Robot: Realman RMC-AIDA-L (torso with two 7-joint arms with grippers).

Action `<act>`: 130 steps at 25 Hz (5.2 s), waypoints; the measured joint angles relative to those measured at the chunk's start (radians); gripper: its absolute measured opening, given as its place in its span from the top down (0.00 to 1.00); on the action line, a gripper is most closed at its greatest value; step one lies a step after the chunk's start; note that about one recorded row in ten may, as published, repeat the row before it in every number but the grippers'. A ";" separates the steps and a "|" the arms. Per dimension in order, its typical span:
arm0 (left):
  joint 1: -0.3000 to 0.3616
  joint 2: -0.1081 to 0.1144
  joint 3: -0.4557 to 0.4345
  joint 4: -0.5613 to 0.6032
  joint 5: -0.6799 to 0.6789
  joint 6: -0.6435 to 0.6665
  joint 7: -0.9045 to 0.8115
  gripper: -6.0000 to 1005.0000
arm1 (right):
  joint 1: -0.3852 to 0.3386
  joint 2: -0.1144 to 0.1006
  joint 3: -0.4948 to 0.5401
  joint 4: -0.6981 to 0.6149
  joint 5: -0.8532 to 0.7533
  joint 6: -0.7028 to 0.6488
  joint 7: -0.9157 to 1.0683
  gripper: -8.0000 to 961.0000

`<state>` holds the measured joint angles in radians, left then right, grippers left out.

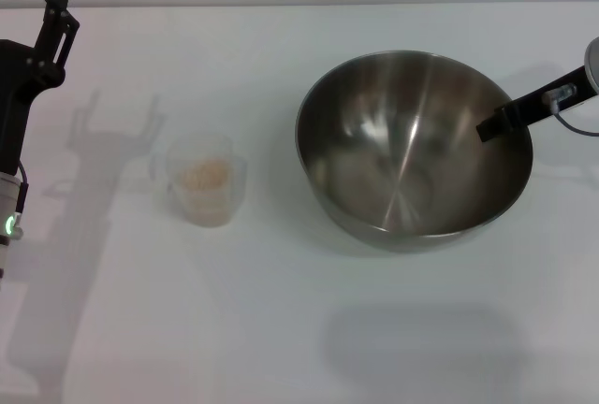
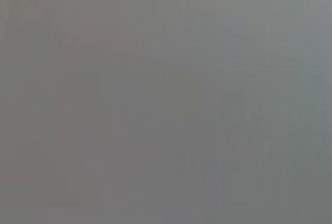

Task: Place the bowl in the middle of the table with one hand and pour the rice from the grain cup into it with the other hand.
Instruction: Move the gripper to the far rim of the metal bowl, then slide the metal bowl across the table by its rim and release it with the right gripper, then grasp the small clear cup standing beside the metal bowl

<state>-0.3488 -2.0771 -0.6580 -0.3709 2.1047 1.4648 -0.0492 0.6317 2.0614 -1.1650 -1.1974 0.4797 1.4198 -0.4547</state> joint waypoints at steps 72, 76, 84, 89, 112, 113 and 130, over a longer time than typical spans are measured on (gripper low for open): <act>0.012 -0.001 0.001 -0.002 0.000 0.003 -0.034 0.17 | 0.069 0.014 -0.030 0.136 0.162 -0.058 -0.068 0.96; 0.015 0.000 0.002 -0.002 0.000 0.003 -0.039 0.17 | 0.069 0.014 -0.031 0.120 0.161 -0.056 -0.068 0.89; 0.023 0.000 0.001 -0.002 0.000 0.020 -0.040 0.17 | 0.055 0.014 -0.058 0.009 0.156 -0.045 -0.058 0.62; 0.029 0.001 0.001 -0.002 0.000 0.033 -0.040 0.17 | 0.056 0.013 -0.066 -0.061 0.113 -0.044 -0.055 0.52; 0.072 0.003 -0.006 0.010 -0.006 0.062 -0.040 0.17 | -0.393 0.029 -0.659 -0.313 -0.212 -1.347 -0.047 0.47; 0.074 0.003 -0.006 0.010 -0.006 0.065 -0.040 0.17 | -0.412 0.029 -0.676 -0.273 -0.211 -1.454 -0.042 0.47; 0.105 0.002 0.021 0.047 -0.001 0.069 -0.037 0.17 | -0.330 0.021 -0.775 0.782 -0.115 -2.831 0.477 0.47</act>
<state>-0.2441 -2.0755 -0.6369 -0.3237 2.1039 1.5338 -0.0864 0.3022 2.0820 -1.9404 -0.4153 0.3650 -1.4107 0.0220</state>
